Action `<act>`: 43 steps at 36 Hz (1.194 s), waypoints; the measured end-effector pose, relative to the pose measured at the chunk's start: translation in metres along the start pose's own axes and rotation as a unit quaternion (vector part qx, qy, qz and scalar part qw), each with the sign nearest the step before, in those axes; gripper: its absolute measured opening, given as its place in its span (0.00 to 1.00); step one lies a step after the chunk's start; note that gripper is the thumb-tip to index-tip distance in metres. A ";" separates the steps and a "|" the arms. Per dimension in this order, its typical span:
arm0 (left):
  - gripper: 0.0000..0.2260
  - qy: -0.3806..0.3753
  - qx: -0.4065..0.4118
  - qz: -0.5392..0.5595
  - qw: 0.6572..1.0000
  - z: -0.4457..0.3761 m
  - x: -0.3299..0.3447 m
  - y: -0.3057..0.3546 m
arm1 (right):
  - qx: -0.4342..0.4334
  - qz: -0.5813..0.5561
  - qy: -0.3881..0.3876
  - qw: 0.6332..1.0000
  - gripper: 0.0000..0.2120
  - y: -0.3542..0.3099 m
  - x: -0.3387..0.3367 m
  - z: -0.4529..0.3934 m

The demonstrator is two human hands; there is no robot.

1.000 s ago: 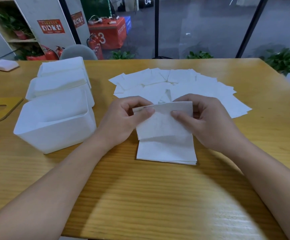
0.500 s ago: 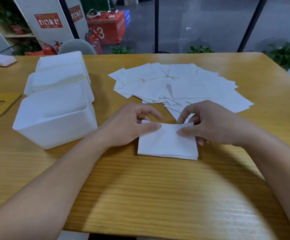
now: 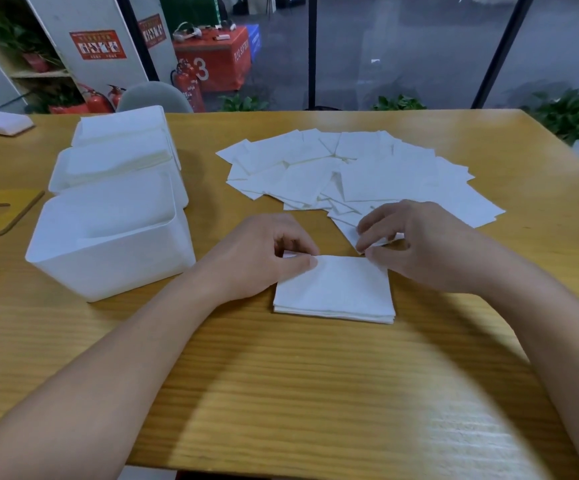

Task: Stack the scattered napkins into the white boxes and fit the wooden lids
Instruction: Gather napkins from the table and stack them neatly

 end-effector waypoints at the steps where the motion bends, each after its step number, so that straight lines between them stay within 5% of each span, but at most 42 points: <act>1: 0.03 -0.001 -0.002 0.003 1.000 0.000 0.000 -0.001 | -0.004 0.005 -0.003 1.000 0.08 0.000 0.000 0.001; 11: 0.04 0.002 -0.005 0.000 1.000 0.001 0.000 -0.001 | -0.072 0.095 -0.027 0.993 0.12 -0.010 0.012 0.001; 18: 0.20 0.067 0.028 0.020 0.997 0.001 -0.010 0.011 | -0.074 -0.091 0.029 0.993 0.09 -0.031 0.005 0.005; 24: 0.07 0.101 0.051 -0.024 0.993 0.001 -0.013 0.013 | -0.090 -0.171 0.042 0.980 0.13 -0.045 0.006 0.009; 30: 0.03 0.153 0.034 0.083 0.984 -0.001 -0.030 0.007 | -0.055 -0.115 0.103 0.987 0.24 -0.030 -0.004 0.005; 35: 0.03 0.152 -0.010 0.180 0.972 -0.002 -0.037 -0.006 | -0.023 -0.081 0.168 0.982 0.04 -0.015 -0.018 0.003; 40: 0.06 0.125 -0.009 0.159 0.979 -0.002 -0.031 -0.002 | -0.015 -0.130 0.178 0.975 0.04 -0.018 -0.023 0.008; 43: 0.17 0.152 -0.006 0.174 0.973 -0.001 -0.036 0.000 | -0.026 -0.145 0.175 0.973 0.06 -0.022 -0.023 0.007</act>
Point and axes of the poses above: each hand's wrist, its own z-axis away from the middle knuckle, its own x-axis out of the palm, y = z × x, the point moved 10 cm from there along -z, towards the middle knuckle, and after that the axes turned 5 degrees about y, right-handed, at the moved point
